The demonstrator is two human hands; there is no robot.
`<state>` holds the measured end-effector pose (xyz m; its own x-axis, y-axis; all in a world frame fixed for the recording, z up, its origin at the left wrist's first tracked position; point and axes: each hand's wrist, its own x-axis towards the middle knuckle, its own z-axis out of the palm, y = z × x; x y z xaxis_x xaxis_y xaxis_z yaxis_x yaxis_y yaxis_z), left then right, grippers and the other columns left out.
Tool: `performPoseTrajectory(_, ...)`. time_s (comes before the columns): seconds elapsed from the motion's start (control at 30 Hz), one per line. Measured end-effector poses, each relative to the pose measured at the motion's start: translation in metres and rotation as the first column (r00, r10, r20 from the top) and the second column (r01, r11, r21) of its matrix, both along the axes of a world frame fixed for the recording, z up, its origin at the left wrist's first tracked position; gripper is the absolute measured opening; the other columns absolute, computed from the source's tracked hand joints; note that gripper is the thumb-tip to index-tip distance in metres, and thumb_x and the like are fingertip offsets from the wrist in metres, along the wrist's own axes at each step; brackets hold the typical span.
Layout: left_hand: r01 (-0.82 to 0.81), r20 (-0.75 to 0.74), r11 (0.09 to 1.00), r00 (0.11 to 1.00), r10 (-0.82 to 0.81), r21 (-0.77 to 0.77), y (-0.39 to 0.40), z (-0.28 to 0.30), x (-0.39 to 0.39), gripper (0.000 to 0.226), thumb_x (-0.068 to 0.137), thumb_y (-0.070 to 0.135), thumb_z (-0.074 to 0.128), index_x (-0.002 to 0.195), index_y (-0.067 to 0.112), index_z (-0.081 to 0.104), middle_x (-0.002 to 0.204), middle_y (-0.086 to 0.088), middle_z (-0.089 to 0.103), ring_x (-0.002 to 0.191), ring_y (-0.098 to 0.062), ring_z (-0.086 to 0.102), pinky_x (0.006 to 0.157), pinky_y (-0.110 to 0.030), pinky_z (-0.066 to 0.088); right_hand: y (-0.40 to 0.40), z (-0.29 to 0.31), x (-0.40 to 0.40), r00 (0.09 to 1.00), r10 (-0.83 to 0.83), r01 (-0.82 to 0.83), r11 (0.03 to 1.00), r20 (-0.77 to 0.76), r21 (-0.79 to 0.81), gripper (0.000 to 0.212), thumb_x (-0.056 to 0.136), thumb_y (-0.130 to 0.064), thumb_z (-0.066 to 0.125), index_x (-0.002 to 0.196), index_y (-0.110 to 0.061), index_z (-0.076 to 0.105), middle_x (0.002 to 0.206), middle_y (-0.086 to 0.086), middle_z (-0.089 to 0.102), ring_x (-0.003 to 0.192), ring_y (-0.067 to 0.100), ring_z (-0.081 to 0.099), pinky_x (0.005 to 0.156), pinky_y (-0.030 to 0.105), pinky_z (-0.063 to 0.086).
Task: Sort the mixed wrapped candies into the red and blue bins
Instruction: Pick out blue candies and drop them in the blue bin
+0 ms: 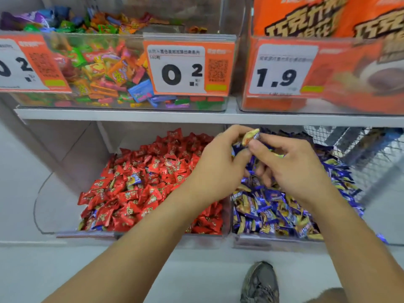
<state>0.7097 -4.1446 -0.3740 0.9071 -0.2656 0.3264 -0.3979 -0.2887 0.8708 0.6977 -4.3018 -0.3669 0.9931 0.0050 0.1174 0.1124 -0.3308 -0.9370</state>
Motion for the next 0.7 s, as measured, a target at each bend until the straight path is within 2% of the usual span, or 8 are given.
performPoseTrajectory(0.1,-0.063,0.12,0.966,0.992,0.033,0.251,-0.017,-0.009,0.018,0.041,0.089,0.013,0.063,0.129,0.022,0.056,0.114,-0.003,0.065,0.107,-0.019,0.059,0.094,-0.022,0.042,-0.035,-0.015,0.017,0.966,-0.229,0.252,0.939,0.124,-0.234,0.02,0.094,-0.042,0.061,0.1,-0.027,0.073,0.061,0.0,0.068,0.051,0.018,0.06,0.056,0.033,0.052)
performPoseTrajectory(0.17,0.026,0.101,0.934,0.993,-0.066,0.357,-0.02,-0.012,0.026,0.057,0.088,0.025,0.067,0.141,0.028,0.046,0.125,-0.004,0.061,0.12,-0.019,0.052,0.104,-0.031,0.04,-0.049,-0.017,0.024,0.944,-0.27,0.315,0.907,0.188,-0.281,0.018,0.091,-0.041,0.062,0.092,-0.024,0.069,0.073,-0.002,0.07,0.069,0.024,0.066,0.066,0.034,0.051)
performPoseTrajectory(0.27,0.022,0.08,0.868,0.994,-0.072,0.496,-0.012,-0.011,0.024,0.066,0.085,0.045,0.063,0.144,0.033,0.038,0.125,-0.004,0.058,0.12,-0.024,0.046,0.106,-0.043,0.035,-0.046,-0.013,0.026,0.963,-0.134,0.229,0.861,0.233,-0.453,0.013,0.092,-0.031,0.063,0.092,-0.02,0.07,0.076,0.003,0.068,0.071,0.026,0.06,0.062,0.03,0.042)
performPoseTrajectory(0.37,-0.14,0.177,0.913,0.981,0.076,0.384,0.017,-0.01,0.016,0.042,0.089,0.033,0.061,0.129,0.021,0.057,0.119,0.003,0.064,0.114,-0.015,0.053,0.103,-0.036,0.039,-0.032,-0.014,0.024,0.984,0.11,-0.006,0.8,0.137,-0.6,0.039,0.091,-0.052,0.054,0.125,-0.037,0.067,0.114,0.003,0.069,0.108,0.026,0.061,0.099,0.043,0.047)
performPoseTrajectory(0.47,-0.294,0.188,0.858,0.954,0.234,0.422,0.069,-0.021,0.01,0.015,0.092,0.022,0.06,0.105,0.021,0.067,0.102,0.007,0.063,0.1,-0.008,0.052,0.087,-0.02,0.035,-0.021,-0.028,0.029,0.97,0.207,-0.231,0.611,-0.129,-0.757,0.048,0.101,-0.048,0.046,0.148,-0.051,0.035,0.163,-0.006,0.024,0.152,0.029,0.01,0.122,0.054,0.01)
performPoseTrajectory(0.53,-0.31,0.143,0.778,0.95,0.278,0.546,0.104,-0.032,0.004,0.014,0.093,0.025,0.059,0.105,0.022,0.066,0.104,0.003,0.059,0.106,-0.013,0.05,0.087,-0.02,0.031,-0.019,-0.031,0.03,0.959,0.175,-0.281,0.478,-0.223,-0.832,0.055,0.105,-0.04,0.04,0.152,-0.053,0.015,0.166,-0.013,0.001,0.153,0.023,-0.014,0.123,0.052,-0.003)
performPoseTrajectory(0.6,-0.309,0.102,0.676,0.939,0.328,0.669,0.132,-0.041,-0.001,0.026,0.093,0.031,0.059,0.117,0.021,0.063,0.111,-0.003,0.056,0.113,-0.024,0.049,0.093,-0.03,0.036,-0.018,-0.025,0.032,0.966,0.063,-0.252,0.425,-0.25,-0.87,0.057,0.107,-0.031,0.039,0.154,-0.05,0.012,0.167,-0.01,0.001,0.154,0.028,-0.009,0.123,0.054,-0.001)
performPoseTrajectory(0.7,-0.233,0.008,0.554,0.926,0.378,0.799,0.164,-0.047,-0.008,0.052,0.093,0.042,0.057,0.14,0.021,0.048,0.132,-0.008,0.05,0.125,-0.03,0.043,0.106,-0.038,0.035,0.002,-0.01,0.026,0.989,-0.016,-0.127,0.408,-0.146,-0.904,0.049,0.104,-0.037,0.043,0.152,-0.037,0.034,0.16,0.004,0.03,0.142,0.04,0.026,0.119,0.053,0.021)
